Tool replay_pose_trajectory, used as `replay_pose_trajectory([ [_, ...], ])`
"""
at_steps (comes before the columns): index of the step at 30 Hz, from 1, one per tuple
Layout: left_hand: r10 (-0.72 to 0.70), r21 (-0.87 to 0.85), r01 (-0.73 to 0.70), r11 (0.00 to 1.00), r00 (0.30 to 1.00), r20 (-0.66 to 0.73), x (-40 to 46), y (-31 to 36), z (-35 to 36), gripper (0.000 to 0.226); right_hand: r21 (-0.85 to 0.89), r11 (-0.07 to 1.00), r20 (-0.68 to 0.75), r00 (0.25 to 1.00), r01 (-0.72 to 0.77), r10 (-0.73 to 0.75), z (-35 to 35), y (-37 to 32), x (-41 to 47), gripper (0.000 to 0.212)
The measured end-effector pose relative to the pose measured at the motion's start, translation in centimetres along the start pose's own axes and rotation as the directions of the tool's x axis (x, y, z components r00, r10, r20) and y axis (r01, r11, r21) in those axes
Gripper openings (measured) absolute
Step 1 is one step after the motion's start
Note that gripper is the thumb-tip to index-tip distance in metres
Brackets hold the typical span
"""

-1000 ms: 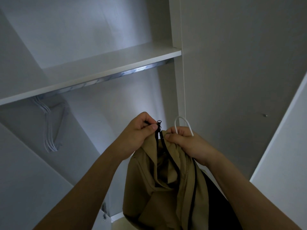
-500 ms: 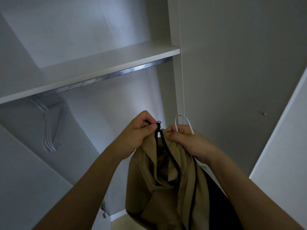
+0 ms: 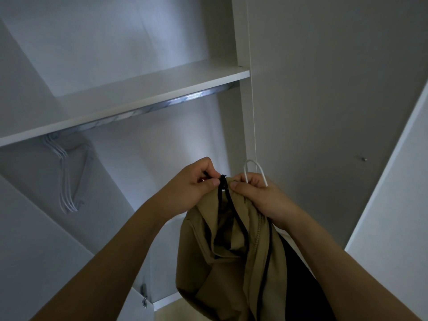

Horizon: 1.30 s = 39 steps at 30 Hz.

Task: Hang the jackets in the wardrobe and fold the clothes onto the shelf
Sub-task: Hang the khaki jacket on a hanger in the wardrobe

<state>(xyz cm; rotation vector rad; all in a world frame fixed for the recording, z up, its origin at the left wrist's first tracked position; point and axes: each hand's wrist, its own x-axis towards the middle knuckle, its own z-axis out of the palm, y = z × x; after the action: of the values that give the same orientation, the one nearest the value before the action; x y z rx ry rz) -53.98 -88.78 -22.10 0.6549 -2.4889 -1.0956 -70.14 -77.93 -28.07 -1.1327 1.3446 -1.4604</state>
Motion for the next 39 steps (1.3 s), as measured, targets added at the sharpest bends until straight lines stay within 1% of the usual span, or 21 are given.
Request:
replay_pose_trajectory([
  [2,0.087,0.178,-0.065,0.982,0.989,-0.119,-0.3,0.0,0.5,0.018,-0.012,1.000,0.020,1.000,-0.002,0.002,-0.1,-0.1,0.1,0.030],
  [3,0.149,0.275,-0.094,0.957,0.971,-0.188,-0.4,0.0,0.7,0.018,-0.014,1.000,-0.002,1.000,0.004,-0.004,-0.1,-0.1,0.3,0.031],
  [5,0.240,0.431,-0.095,0.897,0.925,-0.294,-0.6,0.1,1.1,0.024,-0.020,1.000,-0.101,0.995,0.024,-0.026,0.0,0.1,0.9,0.030],
  [6,0.256,0.473,-0.088,0.877,0.918,-0.302,-0.7,0.2,1.3,0.029,-0.020,0.999,-0.151,0.988,0.037,-0.040,0.2,0.1,1.2,0.028],
  [8,0.276,0.496,-0.129,0.859,0.932,-0.236,-0.9,0.3,2.0,0.034,-0.019,0.997,-0.217,0.973,0.074,-0.076,0.7,0.1,1.6,0.024],
  [11,0.319,0.523,-0.191,0.830,0.933,-0.165,-1.0,0.1,2.5,0.027,-0.035,0.992,-0.281,0.951,0.122,-0.127,1.7,0.0,2.0,0.020],
  [14,0.356,0.589,-0.241,0.771,0.931,-0.085,-0.7,0.0,1.3,0.026,-0.031,0.989,-0.295,0.944,0.148,-0.150,2.1,-0.1,2.1,0.018],
  [18,0.386,0.653,-0.242,0.718,0.919,-0.084,-0.6,-0.2,0.3,0.017,-0.045,0.984,-0.285,0.942,0.170,-0.176,2.1,-0.7,2.3,0.024],
  [20,0.420,0.690,-0.244,0.682,0.902,-0.096,-0.6,-0.4,0.8,0.011,-0.055,0.988,-0.253,0.955,0.144,-0.153,1.8,-1.2,2.4,0.022],
  [21,0.423,0.685,-0.229,0.691,0.897,-0.127,-0.6,-0.5,1.0,0.008,-0.081,0.990,-0.233,0.963,0.119,-0.135,1.5,-1.4,2.4,0.021],
  [22,0.408,0.646,-0.205,0.735,0.895,-0.180,-0.5,-0.8,1.1,0.006,-0.111,0.989,-0.223,0.968,0.095,-0.118,1.2,-1.6,2.4,0.021],
  [23,0.373,0.563,-0.183,0.806,0.896,-0.242,-0.5,-1.2,1.0,0.003,-0.137,0.988,-0.223,0.970,0.073,-0.102,0.9,-1.7,2.3,0.021],
  [24,0.317,0.444,-0.166,0.881,0.903,-0.291,-0.5,-1.4,0.9,0.005,-0.156,0.986,-0.224,0.971,0.054,-0.089,0.6,-1.9,2.2,0.021],
  [25,0.241,0.313,-0.140,0.939,0.919,-0.312,-0.5,-1.6,0.9,0.014,-0.177,0.983,-0.219,0.972,0.042,-0.081,0.4,-2.0,2.1,0.023],
  [27,0.095,0.101,-0.072,0.992,0.962,-0.255,-0.5,-1.8,1.0,0.026,-0.231,0.972,-0.188,0.979,0.035,-0.080,0.4,-2.2,1.9,0.024],
  [29,0.049,-0.023,-0.055,0.998,0.975,-0.216,-0.3,-1.9,1.4,0.029,-0.296,0.955,-0.147,0.986,0.033,-0.080,0.6,-2.4,1.7,0.022],
  [30,0.046,-0.047,-0.058,0.997,0.974,-0.223,-0.2,-1.9,1.6,0.031,-0.334,0.942,-0.133,0.987,0.039,-0.088,0.6,-2.5,1.6,0.020],
  [33,0.064,-0.032,-0.073,0.997,0.969,-0.239,0.1,-2.0,2.0,0.039,-0.406,0.911,-0.113,0.986,0.065,-0.121,0.7,-2.7,1.1,0.018],
  [36,0.135,0.030,-0.131,0.991,0.961,-0.241,0.0,-1.9,2.4,0.035,-0.349,0.935,-0.157,0.980,0.064,-0.126,0.6,-2.6,0.8,0.020],
  [39,0.220,0.183,-0.184,0.966,0.954,-0.202,0.3,-1.7,2.4,0.026,-0.279,0.957,-0.223,0.965,0.074,-0.139,0.6,-2.3,0.5,0.020],
])
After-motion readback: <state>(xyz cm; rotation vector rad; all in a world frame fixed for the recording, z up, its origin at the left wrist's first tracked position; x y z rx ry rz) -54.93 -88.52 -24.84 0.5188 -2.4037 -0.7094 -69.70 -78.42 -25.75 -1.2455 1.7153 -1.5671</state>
